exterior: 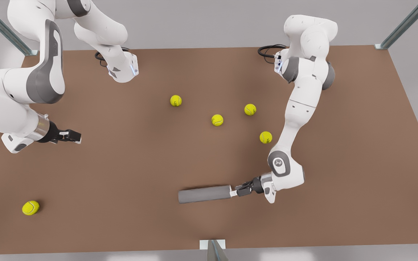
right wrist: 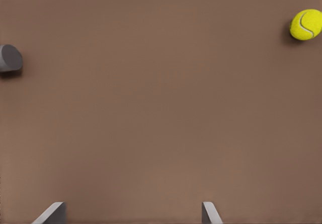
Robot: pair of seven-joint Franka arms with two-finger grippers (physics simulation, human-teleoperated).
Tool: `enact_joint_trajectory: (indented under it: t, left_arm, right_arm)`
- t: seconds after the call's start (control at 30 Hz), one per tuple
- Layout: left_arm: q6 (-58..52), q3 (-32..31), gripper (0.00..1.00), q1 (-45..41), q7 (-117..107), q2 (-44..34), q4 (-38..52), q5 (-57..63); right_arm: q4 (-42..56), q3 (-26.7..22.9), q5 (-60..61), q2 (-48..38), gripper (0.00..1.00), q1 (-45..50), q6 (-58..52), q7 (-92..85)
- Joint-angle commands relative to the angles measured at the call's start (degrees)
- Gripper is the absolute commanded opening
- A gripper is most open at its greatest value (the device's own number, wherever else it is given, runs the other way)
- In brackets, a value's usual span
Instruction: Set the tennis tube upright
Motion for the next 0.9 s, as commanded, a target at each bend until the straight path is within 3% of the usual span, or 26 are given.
enact_joint_trajectory:
  t: [0.0, 0.47, 0.87]
  left_arm:
    - [1.28, -0.02, 1.00, -0.01, 2.00, 0.30, 0.64, 0.02]
    - [9.19, -6.96, 1.00, -0.72, 0.07, 5.93, 8.02, -0.16]
    - [9.37, -11.27, 1.00, 0.52, -0.29, 6.45, 8.99, -3.05]
  right_arm:
    - [0.03, 0.01, 0.34, -0.06, 1.00, 0.02, -0.12, 7.05]
    - [0.12, 0.01, 0.43, 0.03, 1.00, -0.06, -0.65, 6.69]
    - [0.20, -0.08, 0.87, 0.20, 1.00, 0.02, -0.47, 6.69]
